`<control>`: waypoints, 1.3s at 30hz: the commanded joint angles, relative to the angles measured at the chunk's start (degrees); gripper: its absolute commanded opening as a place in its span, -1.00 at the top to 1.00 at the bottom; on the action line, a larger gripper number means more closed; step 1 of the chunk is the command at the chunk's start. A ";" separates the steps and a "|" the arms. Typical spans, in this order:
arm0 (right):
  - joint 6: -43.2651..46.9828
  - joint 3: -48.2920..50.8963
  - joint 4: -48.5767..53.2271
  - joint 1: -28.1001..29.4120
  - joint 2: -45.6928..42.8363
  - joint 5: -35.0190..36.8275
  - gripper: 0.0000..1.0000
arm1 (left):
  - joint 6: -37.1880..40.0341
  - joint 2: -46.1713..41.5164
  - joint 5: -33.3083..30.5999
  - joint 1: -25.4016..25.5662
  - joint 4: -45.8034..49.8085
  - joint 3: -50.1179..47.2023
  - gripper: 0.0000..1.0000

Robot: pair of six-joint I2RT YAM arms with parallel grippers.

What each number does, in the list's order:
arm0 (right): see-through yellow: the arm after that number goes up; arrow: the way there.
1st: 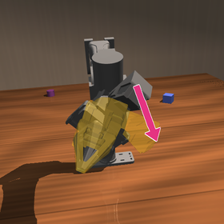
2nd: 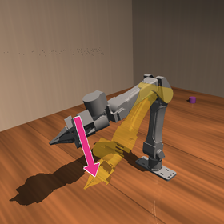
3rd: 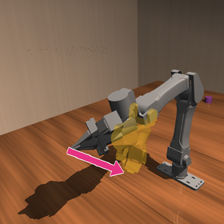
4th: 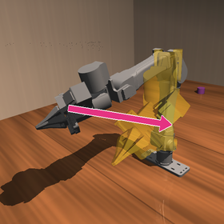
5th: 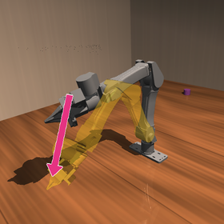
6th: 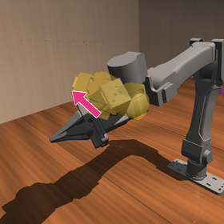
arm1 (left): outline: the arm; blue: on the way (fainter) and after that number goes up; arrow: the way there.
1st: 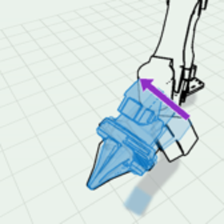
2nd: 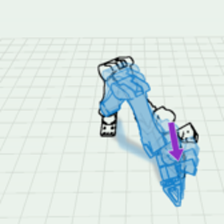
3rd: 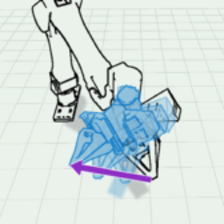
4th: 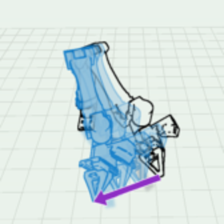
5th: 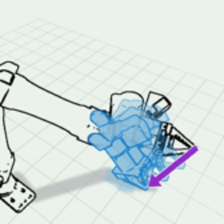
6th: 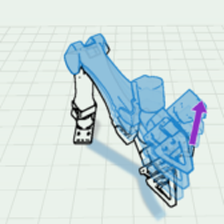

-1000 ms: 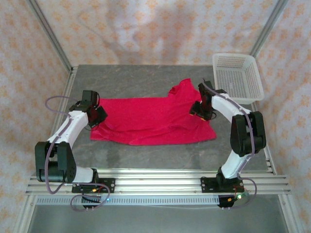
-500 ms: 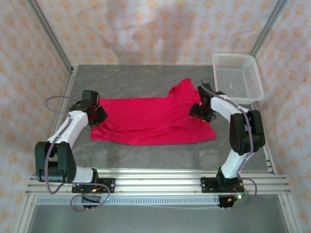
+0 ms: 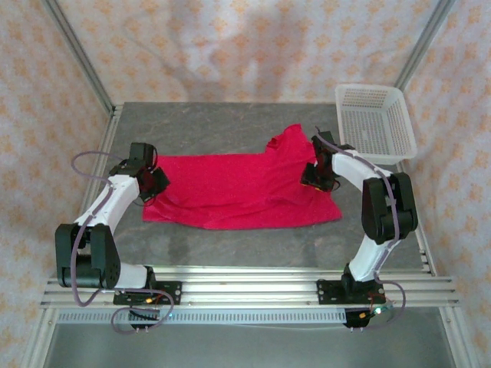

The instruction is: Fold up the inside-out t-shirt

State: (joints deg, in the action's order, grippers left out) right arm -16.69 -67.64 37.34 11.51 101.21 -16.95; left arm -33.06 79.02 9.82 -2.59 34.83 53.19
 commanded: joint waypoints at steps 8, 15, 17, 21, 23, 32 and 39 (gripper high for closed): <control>-3.40 -2.77 1.66 0.71 -2.31 -4.05 1.00 | 0.71 -0.36 -1.48 0.39 0.51 1.22 1.00; -9.98 -7.36 1.67 1.28 -0.01 -9.18 1.00 | 0.45 -0.33 -1.08 0.39 0.42 1.48 1.00; -11.75 -7.67 0.13 1.17 0.90 -11.32 1.00 | 0.39 -0.43 -1.06 0.39 0.42 1.48 1.00; -16.18 -7.77 -4.93 1.23 1.49 -16.03 1.00 | 0.46 -0.41 -1.08 0.39 0.42 1.52 1.00; -18.17 -8.40 -7.22 1.22 1.49 -17.20 1.00 | 0.45 -0.24 -1.03 0.38 0.38 1.57 1.00; -22.76 -18.51 -8.73 1.42 12.54 -22.03 0.17 | 0.06 1.04 -0.40 0.39 -0.54 1.77 1.00; -15.80 -18.47 -1.85 1.41 9.56 -14.86 0.04 | 0.09 2.09 -0.06 0.44 -1.17 1.73 1.00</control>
State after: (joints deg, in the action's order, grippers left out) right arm -36.29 -85.93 30.96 12.73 114.67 -36.93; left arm -32.97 80.31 10.04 -2.59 34.79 53.30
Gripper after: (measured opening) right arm 0.481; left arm 0.063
